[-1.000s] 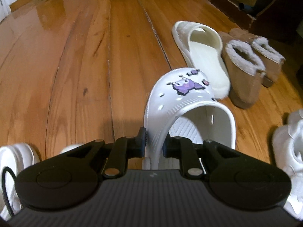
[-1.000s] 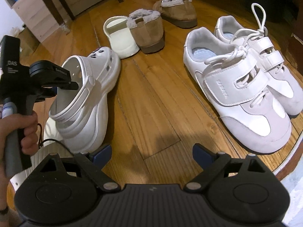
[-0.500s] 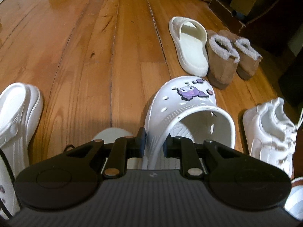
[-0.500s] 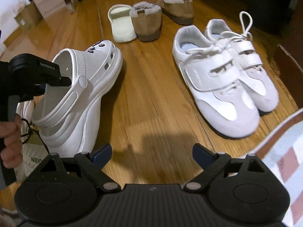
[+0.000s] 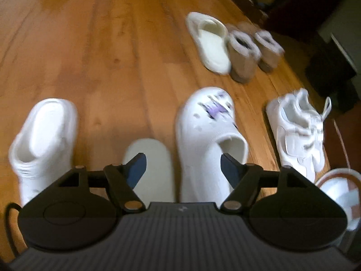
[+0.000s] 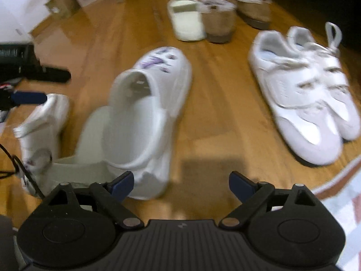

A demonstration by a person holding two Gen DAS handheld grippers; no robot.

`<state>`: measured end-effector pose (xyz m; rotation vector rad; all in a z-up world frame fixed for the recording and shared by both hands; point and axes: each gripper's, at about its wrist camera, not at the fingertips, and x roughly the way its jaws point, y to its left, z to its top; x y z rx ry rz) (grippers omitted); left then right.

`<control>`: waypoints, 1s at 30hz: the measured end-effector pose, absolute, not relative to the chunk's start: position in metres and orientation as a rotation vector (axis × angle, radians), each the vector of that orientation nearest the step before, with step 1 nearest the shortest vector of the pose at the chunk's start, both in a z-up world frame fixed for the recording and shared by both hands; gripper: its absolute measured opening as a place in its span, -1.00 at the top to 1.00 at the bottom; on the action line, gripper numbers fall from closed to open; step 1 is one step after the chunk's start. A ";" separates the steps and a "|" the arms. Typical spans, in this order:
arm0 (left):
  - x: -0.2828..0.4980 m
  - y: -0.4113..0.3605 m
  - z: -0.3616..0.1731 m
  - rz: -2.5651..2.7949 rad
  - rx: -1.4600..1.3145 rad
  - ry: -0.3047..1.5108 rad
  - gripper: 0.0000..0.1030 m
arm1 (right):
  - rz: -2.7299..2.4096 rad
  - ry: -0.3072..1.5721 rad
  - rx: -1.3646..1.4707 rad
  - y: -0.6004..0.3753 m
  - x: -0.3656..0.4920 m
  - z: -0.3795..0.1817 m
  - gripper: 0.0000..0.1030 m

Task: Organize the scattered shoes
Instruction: 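Grasp the clog with the right tool and straighten it beside the slide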

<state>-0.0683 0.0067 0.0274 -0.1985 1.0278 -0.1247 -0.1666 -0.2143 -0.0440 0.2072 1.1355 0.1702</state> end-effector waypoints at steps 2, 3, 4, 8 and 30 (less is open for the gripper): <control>-0.071 0.019 0.035 -0.099 -0.140 1.027 -0.53 | 0.260 1.156 0.247 -0.204 -0.161 -0.042 -0.67; -0.071 0.023 0.033 -0.074 -0.110 1.032 -0.57 | 0.301 1.173 0.264 -0.198 -0.159 -0.044 -0.67; -0.071 0.028 0.032 -0.046 -0.081 1.035 -0.61 | 0.350 1.201 0.265 -0.191 -0.158 -0.047 -0.67; -0.068 0.057 0.024 0.108 -0.056 1.039 -0.61 | 0.486 1.282 0.200 -0.155 -0.159 -0.063 -0.67; -0.065 0.090 0.003 0.061 -0.206 1.105 -0.66 | 0.491 1.202 -0.039 -0.097 -0.138 -0.055 -0.16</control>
